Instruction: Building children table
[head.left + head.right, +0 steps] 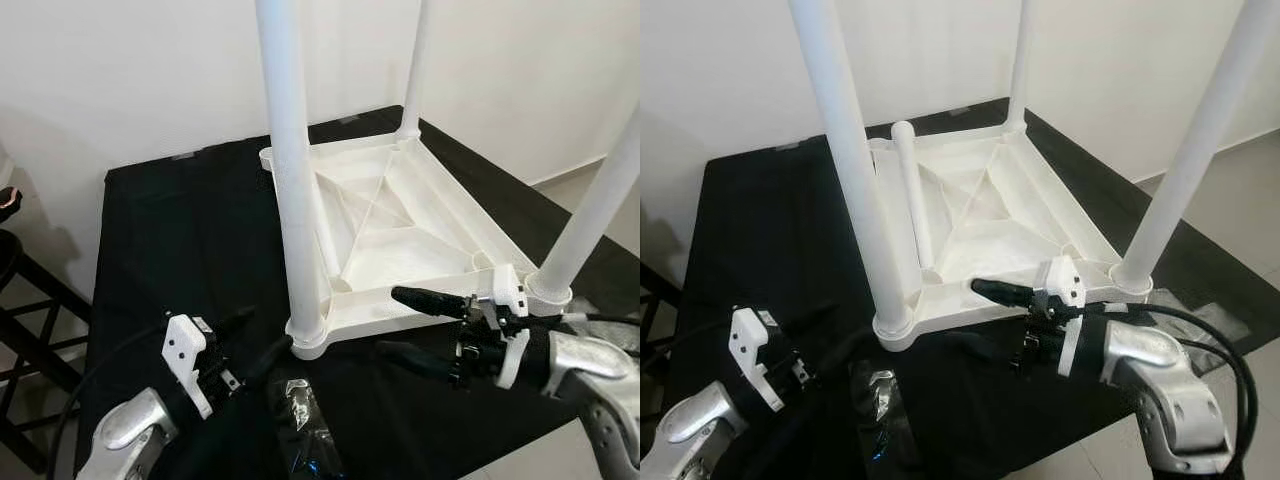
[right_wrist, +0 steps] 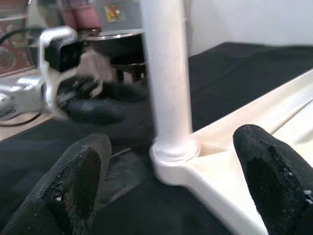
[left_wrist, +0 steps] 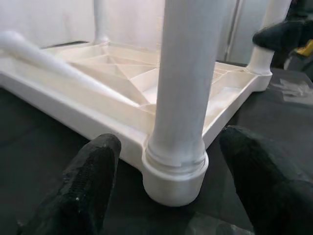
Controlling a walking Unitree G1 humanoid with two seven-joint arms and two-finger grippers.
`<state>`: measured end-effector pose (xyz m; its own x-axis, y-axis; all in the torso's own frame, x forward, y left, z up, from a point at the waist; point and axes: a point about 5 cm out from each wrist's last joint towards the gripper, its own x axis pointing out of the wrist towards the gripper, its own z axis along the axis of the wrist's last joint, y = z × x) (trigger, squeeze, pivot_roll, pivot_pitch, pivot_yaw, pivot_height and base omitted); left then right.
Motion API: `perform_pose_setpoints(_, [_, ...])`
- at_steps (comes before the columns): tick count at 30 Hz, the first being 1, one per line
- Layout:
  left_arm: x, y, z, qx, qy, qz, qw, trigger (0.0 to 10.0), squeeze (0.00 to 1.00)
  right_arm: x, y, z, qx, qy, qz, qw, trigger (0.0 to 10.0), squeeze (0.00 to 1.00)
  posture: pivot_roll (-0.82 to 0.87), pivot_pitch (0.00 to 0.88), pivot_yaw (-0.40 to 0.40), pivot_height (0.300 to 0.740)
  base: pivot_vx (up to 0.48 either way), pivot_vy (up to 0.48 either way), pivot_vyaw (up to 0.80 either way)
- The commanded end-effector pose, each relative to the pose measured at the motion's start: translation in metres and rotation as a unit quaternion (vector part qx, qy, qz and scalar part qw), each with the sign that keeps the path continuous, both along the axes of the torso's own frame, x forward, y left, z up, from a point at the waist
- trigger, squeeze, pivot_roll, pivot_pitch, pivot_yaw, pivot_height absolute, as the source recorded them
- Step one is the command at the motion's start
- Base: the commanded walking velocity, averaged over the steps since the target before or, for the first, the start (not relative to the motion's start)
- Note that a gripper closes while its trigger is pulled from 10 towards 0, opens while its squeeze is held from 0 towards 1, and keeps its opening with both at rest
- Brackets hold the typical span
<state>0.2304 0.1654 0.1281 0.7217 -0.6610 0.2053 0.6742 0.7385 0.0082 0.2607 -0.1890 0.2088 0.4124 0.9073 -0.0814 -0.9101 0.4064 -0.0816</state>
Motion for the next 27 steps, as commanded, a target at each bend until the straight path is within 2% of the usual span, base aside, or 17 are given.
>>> perform_pose_setpoints(1, [-0.005,0.004,-0.003,-0.008,-0.003,0.015,1.0,10.0,0.0,0.006,0.002,0.002,-0.008,-0.009,0.017,1.0,10.0,0.0,0.02,0.132,0.043,0.74,0.0,0.0,0.0])
perform_pose_setpoints(6, [-0.007,0.004,-0.007,-0.015,-0.003,0.042,0.999,10.0,0.0,0.022,0.0,0.009,-0.008,-0.024,0.018,1.0,10.0,0.0,0.03,0.13,0.033,0.74,0.0,0.0,0.0])
perform_pose_setpoints(9, [-0.015,0.001,-0.011,-0.017,-0.009,0.076,0.997,10.0,0.0,0.047,0.013,0.018,0.011,-0.025,0.054,0.998,10.0,0.0,0.05,0.128,0.006,0.74,0.0,0.0,0.0])
perform_pose_setpoints(11, [-0.015,0.001,-0.011,-0.017,-0.009,0.076,0.997,10.0,0.0,0.047,0.013,0.018,0.011,-0.025,0.054,0.998,10.0,0.0,0.05,0.128,0.006,0.74,0.0,0.0,0.0])
perform_pose_setpoints(12, [-0.018,0.0,-0.01,-0.017,-0.013,0.075,0.997,10.0,0.0,0.05,0.022,0.015,0.009,-0.017,0.08,0.997,10.0,0.0,0.05,0.127,0.0,0.74,0.0,0.0,0.0])
perform_pose_setpoints(13, [-0.018,0.0,-0.01,-0.017,-0.013,0.075,0.997,10.0,0.0,0.05,0.022,0.015,0.009,-0.017,0.08,0.997,10.0,0.0,0.05,0.127,0.0,0.74,0.0,0.0,0.0])
perform_pose_setpoints(15, [-0.025,0.003,-0.011,-0.014,-0.018,0.081,0.996,10.0,0.0,0.055,0.04,0.007,0.005,-0.002,0.119,0.993,10.0,0.0,0.07,0.128,-0.011,0.74,0.0,0.0,0.0])
perform_pose_setpoints(17, [-0.025,0.003,-0.011,-0.014,-0.018,0.081,0.996,10.0,0.0,0.055,0.04,0.007,0.005,-0.002,0.119,0.993,10.0,0.0,0.07,0.128,-0.011,0.74,0.0,0.0,0.0])
perform_pose_setpoints(20, [-0.033,0.01,-0.01,-0.018,-0.026,0.09,0.995,10.0,0.0,0.059,0.054,0.004,0.005,0.003,0.141,0.99,10.0,0.0,0.08,0.131,-0.021,0.74,0.0,0.0,0.0])
perform_pose_setpoints(24, [-0.042,0.012,-0.012,-0.015,-0.025,0.095,0.995,10.0,0.0,0.064,0.062,0.002,0.006,0.0,0.151,0.989,10.0,0.0,0.09,0.133,-0.029,0.74,0.0,0.0,0.0])
perform_pose_setpoints(27, [-0.044,0.007,-0.014,-0.011,-0.02,0.096,0.995,10.0,0.0,0.072,0.067,0.001,0.01,-0.011,0.127,0.992,10.0,0.0,0.09,0.134,-0.03,0.74,0.0,0.0,0.0])
